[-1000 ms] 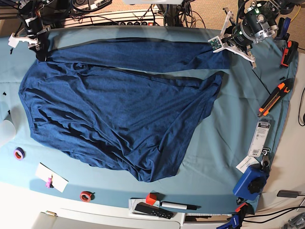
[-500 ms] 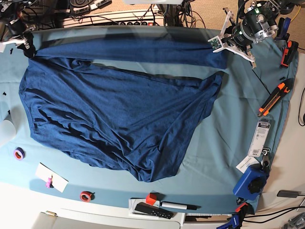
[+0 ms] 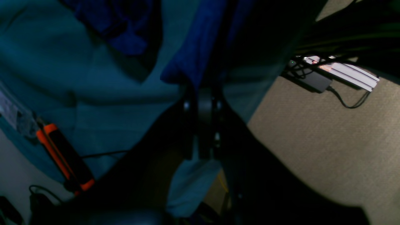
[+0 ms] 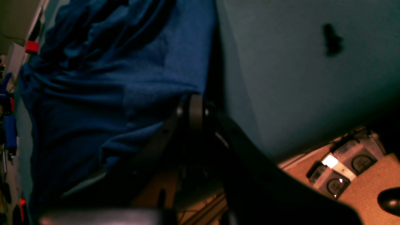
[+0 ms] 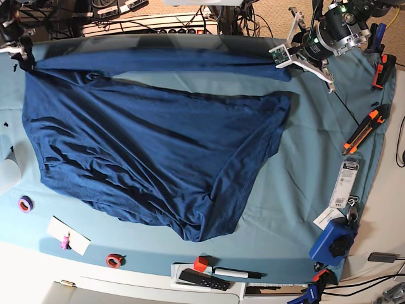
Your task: Layout the t-shirt on the table in an organized manner, then fold the t-shirt properly
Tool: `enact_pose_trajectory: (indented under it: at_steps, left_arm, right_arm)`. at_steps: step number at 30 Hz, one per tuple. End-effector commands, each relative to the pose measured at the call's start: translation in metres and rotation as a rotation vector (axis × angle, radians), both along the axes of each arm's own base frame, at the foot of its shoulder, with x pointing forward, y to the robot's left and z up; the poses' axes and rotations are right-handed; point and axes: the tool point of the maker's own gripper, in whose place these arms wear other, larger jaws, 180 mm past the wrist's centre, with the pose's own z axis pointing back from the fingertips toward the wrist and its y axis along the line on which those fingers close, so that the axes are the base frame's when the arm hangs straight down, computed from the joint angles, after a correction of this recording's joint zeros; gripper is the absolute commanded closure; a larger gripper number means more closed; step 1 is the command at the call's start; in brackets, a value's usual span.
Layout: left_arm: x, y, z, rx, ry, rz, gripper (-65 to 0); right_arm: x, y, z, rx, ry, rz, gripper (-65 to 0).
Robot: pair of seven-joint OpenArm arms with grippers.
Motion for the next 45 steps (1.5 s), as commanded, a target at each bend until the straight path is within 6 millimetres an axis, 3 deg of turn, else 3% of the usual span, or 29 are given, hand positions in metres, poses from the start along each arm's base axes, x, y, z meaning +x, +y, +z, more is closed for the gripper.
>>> enact_pose_trajectory:
  at_steps: [1, 7, 15, 22, 31, 40, 45]
  left_arm:
    - [0.003, -0.001, 0.006, -0.009, -0.024, -0.005, 0.0]
    - [0.001, -0.005, 0.006, -0.037, -0.012, -0.005, 0.0]
    - [-0.036, -0.027, -0.004, -0.107, 0.106, -0.040, 0.0]
    - [-0.036, -0.025, -0.005, -0.093, 0.093, -0.038, 0.0]
    - [-0.010, -0.019, 0.003, -0.055, -0.031, -0.022, 0.0]
    - [0.041, -0.027, 0.032, -0.114, -0.198, -0.020, 0.0]
    - [0.057, -0.031, 0.045, -0.155, -0.252, -0.013, 0.0]
  right_arm:
    - [0.001, -0.014, 0.022, -0.054, -0.037, 0.000, 0.0]
    - [-0.009, -0.021, 0.030, -0.068, -0.021, 0.008, 0.0]
    - [-0.003, -0.025, 0.044, -0.098, -0.027, 0.059, 0.0]
    - [0.000, -0.033, 0.055, -0.130, -0.016, 0.078, 0.0]
    - [-0.002, -0.029, 0.051, -0.112, -0.001, 0.089, 0.0]
    - [-0.001, -0.011, 0.041, -0.040, -0.068, 0.077, 0.0]
    - [0.013, -0.010, 0.045, -0.041, -0.109, 0.081, 0.0]
